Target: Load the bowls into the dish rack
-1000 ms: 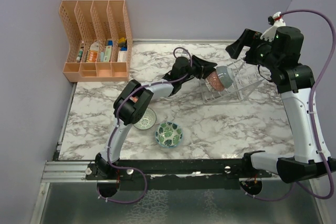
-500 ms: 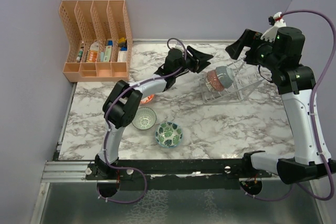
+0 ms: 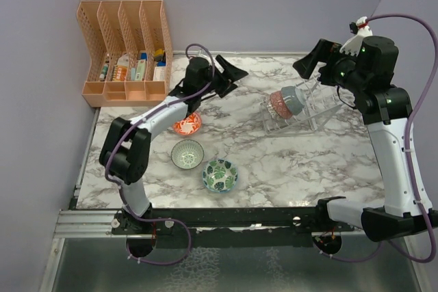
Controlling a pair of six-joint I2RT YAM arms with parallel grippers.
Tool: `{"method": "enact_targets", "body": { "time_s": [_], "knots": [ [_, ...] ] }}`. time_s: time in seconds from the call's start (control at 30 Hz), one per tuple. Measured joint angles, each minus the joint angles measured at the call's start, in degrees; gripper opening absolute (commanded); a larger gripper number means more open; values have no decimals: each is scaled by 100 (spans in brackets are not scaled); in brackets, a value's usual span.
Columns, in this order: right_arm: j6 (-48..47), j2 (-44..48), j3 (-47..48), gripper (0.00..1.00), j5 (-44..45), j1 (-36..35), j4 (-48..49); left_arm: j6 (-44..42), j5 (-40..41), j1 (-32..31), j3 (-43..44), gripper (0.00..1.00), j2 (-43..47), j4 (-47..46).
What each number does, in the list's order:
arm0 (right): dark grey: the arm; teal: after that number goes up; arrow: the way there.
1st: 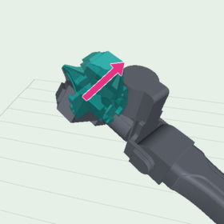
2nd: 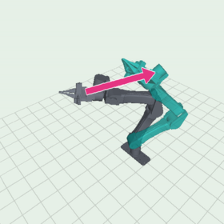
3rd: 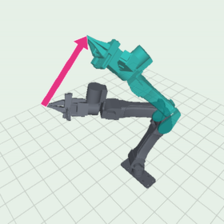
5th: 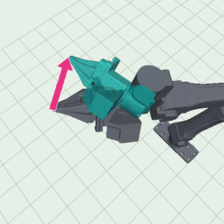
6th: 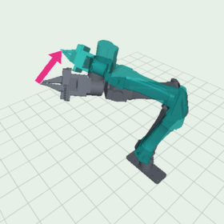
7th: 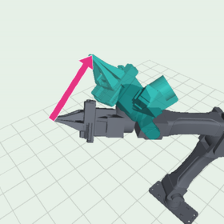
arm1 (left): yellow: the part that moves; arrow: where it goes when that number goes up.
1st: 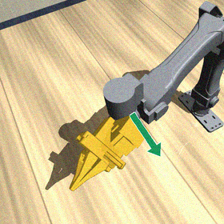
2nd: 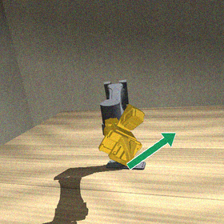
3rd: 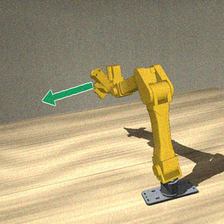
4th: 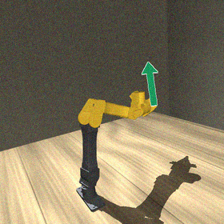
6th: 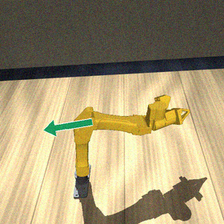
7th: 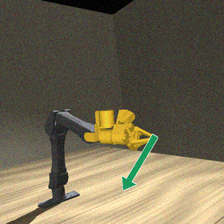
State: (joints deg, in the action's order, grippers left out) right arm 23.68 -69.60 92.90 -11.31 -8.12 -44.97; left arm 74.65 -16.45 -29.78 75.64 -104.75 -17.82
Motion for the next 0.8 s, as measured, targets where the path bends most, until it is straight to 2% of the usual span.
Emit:
{"method": "enact_targets", "body": {
  "time_s": [0.07, 0.17, 0.33, 0.47, 0.67, 0.8],
  "knots": [
    [0, 13, -11, 100, -20, 0, 0, -579, 195, 136, -46, 81, 380, 645],
    [0, 46, -37, 100, -59, 0, 0, -1478, 623, 289, -70, 75, 925, 1449],
    [0, 94, -122, 100, -186, 0, 0, -2839, 1394, 282, -286, 72, 1510, 2444],
    [2, 94, -160, 100, -291, 0, 0, -3641, 1823, 269, -573, 71, 1373, 3077],
    [4, 94, -162, 100, -404, 0, 0, -4365, 2247, 267, -885, 70, 903, 3633],
    [4, 103, -184, 100, -448, 0, -2, -4712, 2400, 267, -909, 61, 708, 3676]
  ]
}}
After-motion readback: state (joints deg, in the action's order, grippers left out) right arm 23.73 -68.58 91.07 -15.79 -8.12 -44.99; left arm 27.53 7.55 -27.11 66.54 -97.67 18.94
